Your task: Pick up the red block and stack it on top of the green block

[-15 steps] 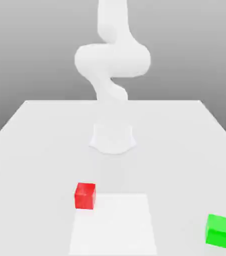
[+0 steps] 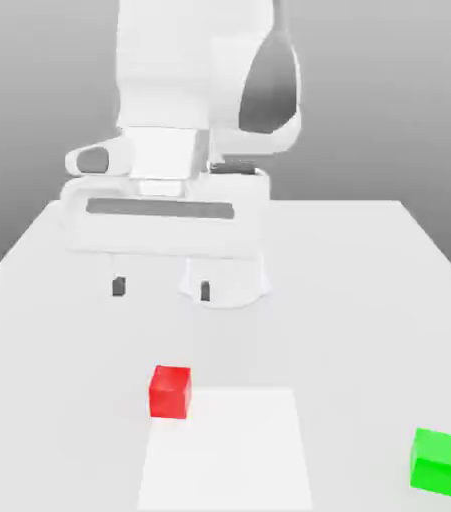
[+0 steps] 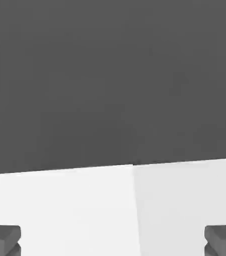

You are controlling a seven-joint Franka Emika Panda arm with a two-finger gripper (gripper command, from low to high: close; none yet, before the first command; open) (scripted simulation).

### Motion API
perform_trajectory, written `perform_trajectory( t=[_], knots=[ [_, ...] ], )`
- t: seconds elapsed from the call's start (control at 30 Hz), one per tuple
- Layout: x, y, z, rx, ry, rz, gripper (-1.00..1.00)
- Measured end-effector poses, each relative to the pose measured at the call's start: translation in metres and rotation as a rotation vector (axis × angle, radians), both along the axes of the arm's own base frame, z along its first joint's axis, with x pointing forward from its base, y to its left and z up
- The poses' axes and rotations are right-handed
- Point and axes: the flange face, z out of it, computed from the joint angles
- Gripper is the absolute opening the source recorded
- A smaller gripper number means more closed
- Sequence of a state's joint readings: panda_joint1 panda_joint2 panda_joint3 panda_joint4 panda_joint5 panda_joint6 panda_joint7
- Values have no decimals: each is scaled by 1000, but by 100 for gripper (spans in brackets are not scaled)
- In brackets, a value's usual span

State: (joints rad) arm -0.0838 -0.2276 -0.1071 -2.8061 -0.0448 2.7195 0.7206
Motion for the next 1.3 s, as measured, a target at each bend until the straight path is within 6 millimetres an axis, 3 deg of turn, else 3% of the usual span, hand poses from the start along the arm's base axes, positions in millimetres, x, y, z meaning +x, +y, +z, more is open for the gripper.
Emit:
perform_trajectory(
  t=[0.1, 0.3, 0.33, 0.57, 0.8, 0.87, 1.0, 1.17, 1.3],
  knots=[
    [-33, -5, -71, 18, 112, -12, 0],
    [-42, -6, -134, 21, 138, -14, 0],
    [-43, -6, -139, 21, 139, -14, -100],
    [-43, -6, -139, 22, 139, -15, -100],
    [-43, -7, -85, 22, 139, -17, -100],
    [-26, 17, -75, 12, 142, 49, -100],
    [20, 90, -65, -13, 148, 214, -100],
    [57, 201, -53, -27, 147, 406, -100],
    [64, 296, -42, -23, 143, 543, -100]
  ],
)
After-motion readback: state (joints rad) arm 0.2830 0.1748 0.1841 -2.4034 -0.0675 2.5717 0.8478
